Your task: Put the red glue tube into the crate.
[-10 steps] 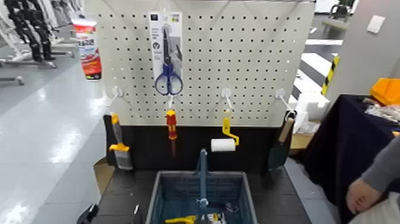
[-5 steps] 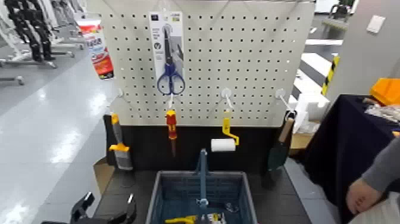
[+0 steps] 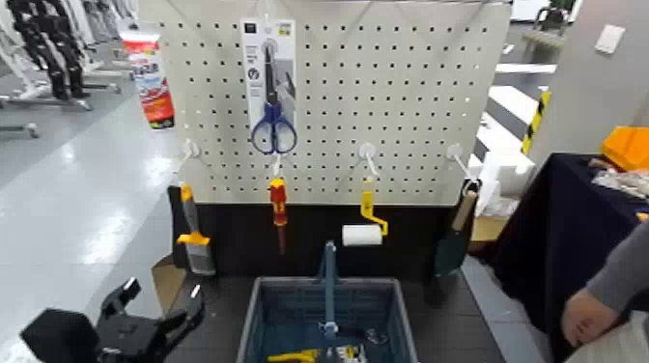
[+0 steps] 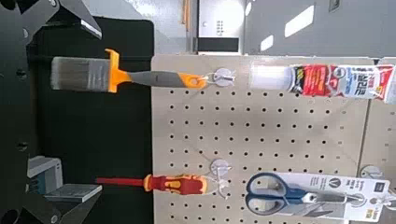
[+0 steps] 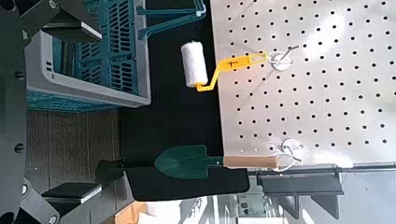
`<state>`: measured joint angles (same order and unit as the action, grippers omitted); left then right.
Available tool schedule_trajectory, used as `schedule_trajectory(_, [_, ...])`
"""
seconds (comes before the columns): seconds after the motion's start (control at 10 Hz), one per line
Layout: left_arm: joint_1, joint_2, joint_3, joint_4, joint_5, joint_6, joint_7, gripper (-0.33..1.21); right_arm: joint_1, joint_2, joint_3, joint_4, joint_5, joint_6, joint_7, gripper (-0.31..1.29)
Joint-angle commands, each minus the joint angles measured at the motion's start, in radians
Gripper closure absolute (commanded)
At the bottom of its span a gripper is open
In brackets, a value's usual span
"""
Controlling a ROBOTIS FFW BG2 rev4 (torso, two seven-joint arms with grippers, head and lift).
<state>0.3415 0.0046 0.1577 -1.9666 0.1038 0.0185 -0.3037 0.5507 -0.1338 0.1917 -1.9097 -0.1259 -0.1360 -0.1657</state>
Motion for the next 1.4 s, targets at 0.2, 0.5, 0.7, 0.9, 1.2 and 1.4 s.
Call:
schedule_trajectory(0.2, [-0.088, -0.006, 0.089, -0.021, 0.019, 0.101, -0.097, 0.15, -0.002, 0.003, 0.002, 0.0, -0.004, -0.002, 0.0, 0.17])
schedule_trajectory(0.5, [-0.165, 0.009, 0.149, -0.026, 0.036, 0.169, -0.169, 0.15, -0.005, 0.002, 0.003, 0.003, -0.009, -0.002, 0.0, 0.17])
schedule_trajectory(0.7, [-0.226, 0.035, 0.174, -0.02, 0.054, 0.209, -0.216, 0.15, -0.015, -0.001, 0.009, 0.008, -0.015, -0.002, 0.002, 0.17])
schedule_trajectory(0.9, [-0.277, 0.051, 0.197, -0.012, 0.07, 0.233, -0.247, 0.15, -0.023, -0.006, 0.014, 0.012, -0.024, -0.002, 0.003, 0.17])
schedule_trajectory(1.2, [-0.358, 0.086, 0.212, 0.002, 0.086, 0.27, -0.307, 0.15, -0.031, -0.001, 0.012, 0.018, -0.031, 0.0, 0.018, 0.17])
schedule_trajectory(1.4, [-0.414, 0.115, 0.224, 0.009, 0.089, 0.313, -0.364, 0.15, -0.037, -0.006, 0.018, 0.021, -0.038, 0.001, 0.023, 0.17])
